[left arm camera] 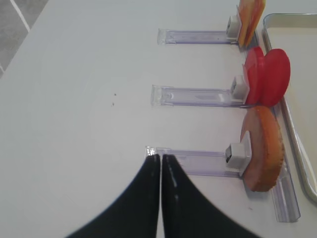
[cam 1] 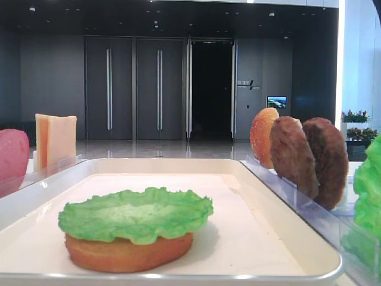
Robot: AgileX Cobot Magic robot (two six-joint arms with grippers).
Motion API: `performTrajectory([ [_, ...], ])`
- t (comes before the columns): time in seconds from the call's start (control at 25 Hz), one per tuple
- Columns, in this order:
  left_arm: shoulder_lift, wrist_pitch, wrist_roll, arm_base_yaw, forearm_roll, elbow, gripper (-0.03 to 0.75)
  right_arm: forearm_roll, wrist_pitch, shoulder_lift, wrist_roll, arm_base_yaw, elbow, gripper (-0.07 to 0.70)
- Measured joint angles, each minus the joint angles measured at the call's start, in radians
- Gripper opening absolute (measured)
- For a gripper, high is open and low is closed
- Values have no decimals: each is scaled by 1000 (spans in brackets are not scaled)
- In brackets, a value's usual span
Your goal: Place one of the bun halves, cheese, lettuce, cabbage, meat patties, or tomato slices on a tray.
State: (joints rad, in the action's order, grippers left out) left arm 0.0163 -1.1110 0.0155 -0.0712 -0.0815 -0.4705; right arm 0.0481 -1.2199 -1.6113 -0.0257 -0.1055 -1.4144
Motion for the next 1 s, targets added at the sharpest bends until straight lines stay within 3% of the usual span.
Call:
performTrajectory([
  [0.4, 0, 0, 0, 0, 0, 0, -1, 0, -1, 236, -19, 1, 260, 465],
  [1.0, 0, 0, 0, 0, 0, 0, -1, 0, -3, 832, -16, 1, 646, 465],
])
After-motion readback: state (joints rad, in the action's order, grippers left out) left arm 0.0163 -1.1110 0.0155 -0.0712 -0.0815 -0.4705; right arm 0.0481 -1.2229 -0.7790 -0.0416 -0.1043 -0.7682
